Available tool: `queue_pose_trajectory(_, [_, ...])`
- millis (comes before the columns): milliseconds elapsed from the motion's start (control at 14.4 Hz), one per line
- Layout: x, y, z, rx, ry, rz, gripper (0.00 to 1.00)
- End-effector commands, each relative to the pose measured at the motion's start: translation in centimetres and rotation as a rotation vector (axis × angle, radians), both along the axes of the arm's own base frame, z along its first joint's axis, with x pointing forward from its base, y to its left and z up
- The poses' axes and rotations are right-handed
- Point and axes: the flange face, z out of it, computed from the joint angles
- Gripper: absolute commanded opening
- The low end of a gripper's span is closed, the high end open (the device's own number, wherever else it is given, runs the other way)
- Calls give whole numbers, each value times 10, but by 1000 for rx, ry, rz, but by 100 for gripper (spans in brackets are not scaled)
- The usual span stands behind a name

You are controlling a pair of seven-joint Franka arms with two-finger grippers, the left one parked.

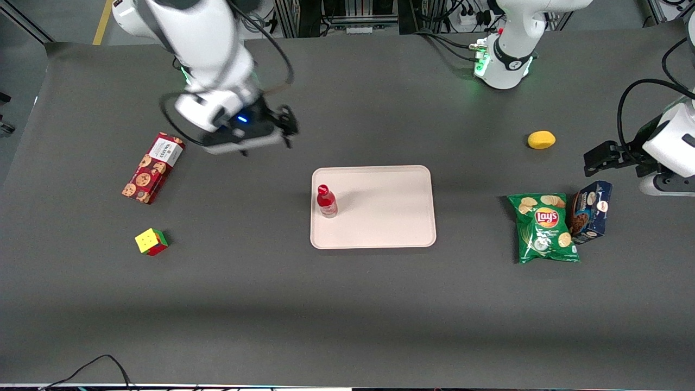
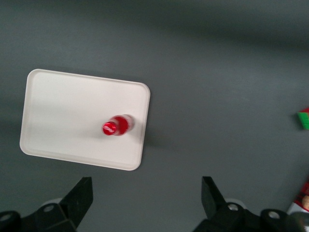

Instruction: Place coke bottle on tray

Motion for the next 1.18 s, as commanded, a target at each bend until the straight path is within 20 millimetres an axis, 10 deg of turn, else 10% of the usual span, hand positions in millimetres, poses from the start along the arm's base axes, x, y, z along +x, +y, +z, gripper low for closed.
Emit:
queue_pose_trajectory(0, [-3,-91,12,-7,11,-84,100])
queue_pose_trajectory(416, [41,-248,24,-34,31,-260,100])
queue_pose_trajectory(1110, [67,-334,-15,-28,58,-420,100])
